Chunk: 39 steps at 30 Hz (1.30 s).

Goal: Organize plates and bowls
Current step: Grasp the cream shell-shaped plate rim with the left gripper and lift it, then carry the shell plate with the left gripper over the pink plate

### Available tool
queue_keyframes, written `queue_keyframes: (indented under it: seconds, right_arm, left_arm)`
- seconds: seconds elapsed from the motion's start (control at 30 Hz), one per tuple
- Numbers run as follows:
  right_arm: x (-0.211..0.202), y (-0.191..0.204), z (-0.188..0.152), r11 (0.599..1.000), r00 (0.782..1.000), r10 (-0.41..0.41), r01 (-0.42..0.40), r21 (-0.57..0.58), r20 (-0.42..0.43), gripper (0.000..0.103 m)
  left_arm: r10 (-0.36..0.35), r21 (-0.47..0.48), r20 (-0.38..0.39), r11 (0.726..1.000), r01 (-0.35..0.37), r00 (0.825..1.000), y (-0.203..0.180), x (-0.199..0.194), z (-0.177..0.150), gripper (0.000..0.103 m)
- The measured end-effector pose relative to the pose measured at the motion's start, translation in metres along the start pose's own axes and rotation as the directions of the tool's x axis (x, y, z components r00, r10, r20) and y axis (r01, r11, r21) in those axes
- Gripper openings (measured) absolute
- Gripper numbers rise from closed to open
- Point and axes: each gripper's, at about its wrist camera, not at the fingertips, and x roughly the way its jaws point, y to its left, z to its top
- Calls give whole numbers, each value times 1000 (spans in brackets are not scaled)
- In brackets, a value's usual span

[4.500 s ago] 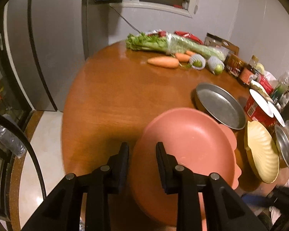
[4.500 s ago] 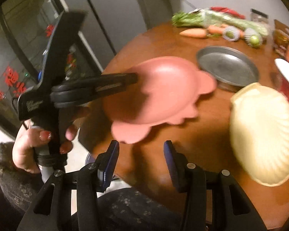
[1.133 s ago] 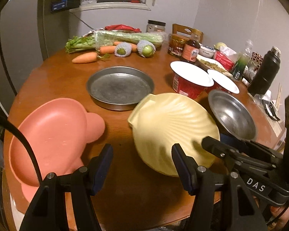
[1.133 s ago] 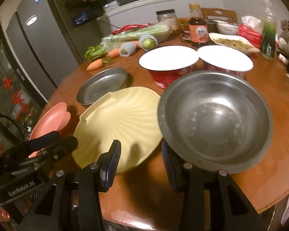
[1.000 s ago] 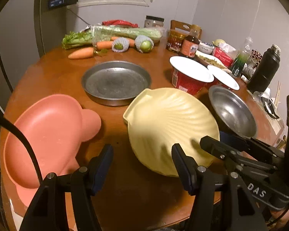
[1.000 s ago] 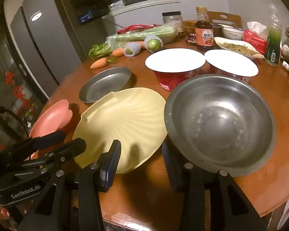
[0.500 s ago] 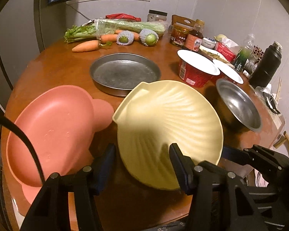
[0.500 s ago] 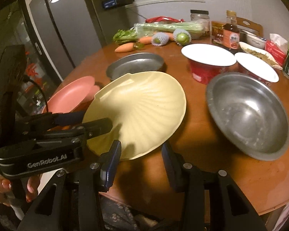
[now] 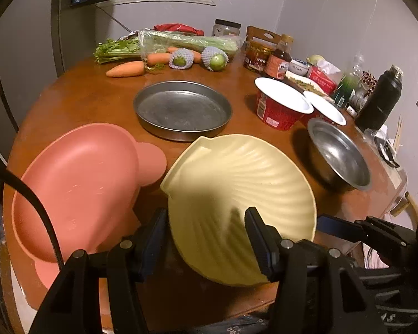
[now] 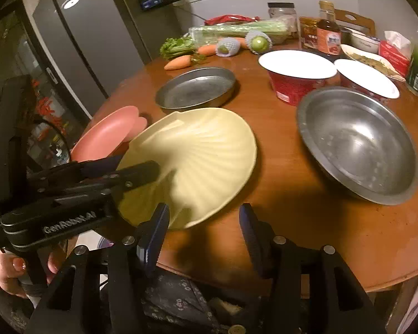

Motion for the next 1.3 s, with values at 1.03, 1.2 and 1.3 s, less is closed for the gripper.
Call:
queue_keyframes:
  seconds: [1.03,1.2,1.3]
  right_arm:
    - [53,-5,66,968,996,-66,77,-238,55,28]
    - [49,-7,61,966,996,-72,84,-245,58,26]
    - [43,-11,58,972,997,-59,69,-223,53,26]
  left_arm:
    - [76,-120,-38,990,-80,996,-21,-1,-29,57]
    - [83,-135,-25,987,-86,996,-19,0,-26,56]
    - [83,-147,-20,986,-85,996,-16,0,-24,55]
